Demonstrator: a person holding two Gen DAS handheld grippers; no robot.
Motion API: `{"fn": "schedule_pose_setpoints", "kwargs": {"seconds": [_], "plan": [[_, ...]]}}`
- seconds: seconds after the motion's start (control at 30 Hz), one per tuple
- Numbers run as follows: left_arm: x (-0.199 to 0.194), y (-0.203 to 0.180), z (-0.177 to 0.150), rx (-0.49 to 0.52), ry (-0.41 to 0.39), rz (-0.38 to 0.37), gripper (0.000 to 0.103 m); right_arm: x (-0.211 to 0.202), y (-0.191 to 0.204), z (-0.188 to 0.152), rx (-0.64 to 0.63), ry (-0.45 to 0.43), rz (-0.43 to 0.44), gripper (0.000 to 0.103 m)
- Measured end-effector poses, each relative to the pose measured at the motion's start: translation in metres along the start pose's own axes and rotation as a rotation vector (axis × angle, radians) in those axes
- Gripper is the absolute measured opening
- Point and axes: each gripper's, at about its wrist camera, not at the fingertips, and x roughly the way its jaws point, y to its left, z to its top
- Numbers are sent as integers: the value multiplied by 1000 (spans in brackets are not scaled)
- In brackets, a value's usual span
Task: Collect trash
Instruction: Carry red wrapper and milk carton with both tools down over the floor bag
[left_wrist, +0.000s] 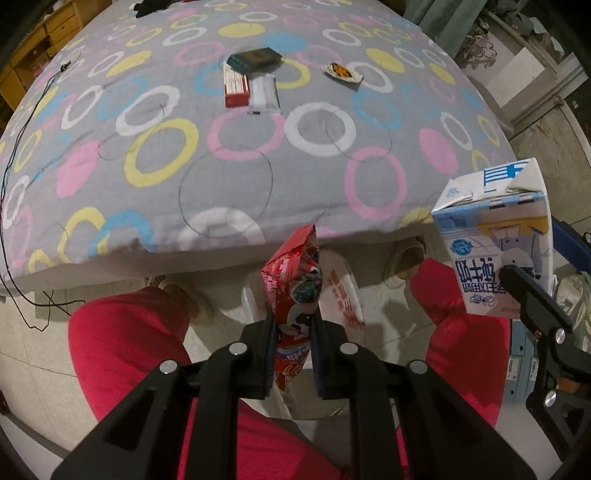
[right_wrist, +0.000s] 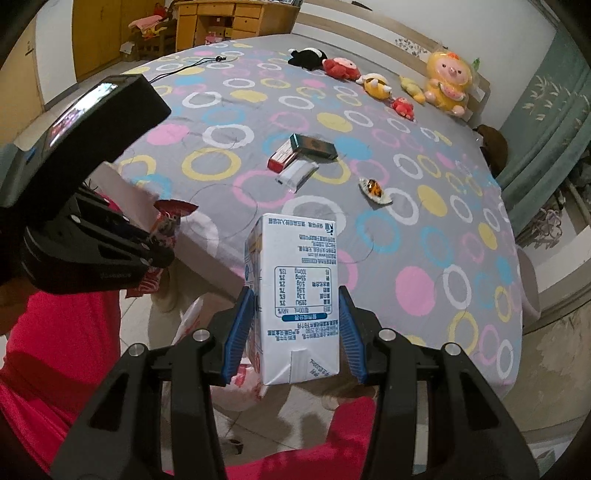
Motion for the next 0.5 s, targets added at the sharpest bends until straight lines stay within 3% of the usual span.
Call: {"fn": "schedule_pose_setpoints", "kwargs": {"seconds": [0.5], "plan": [[52, -4, -23, -58, 81, -33, 16, 39, 14, -34, 41, 67, 34, 45]]}}
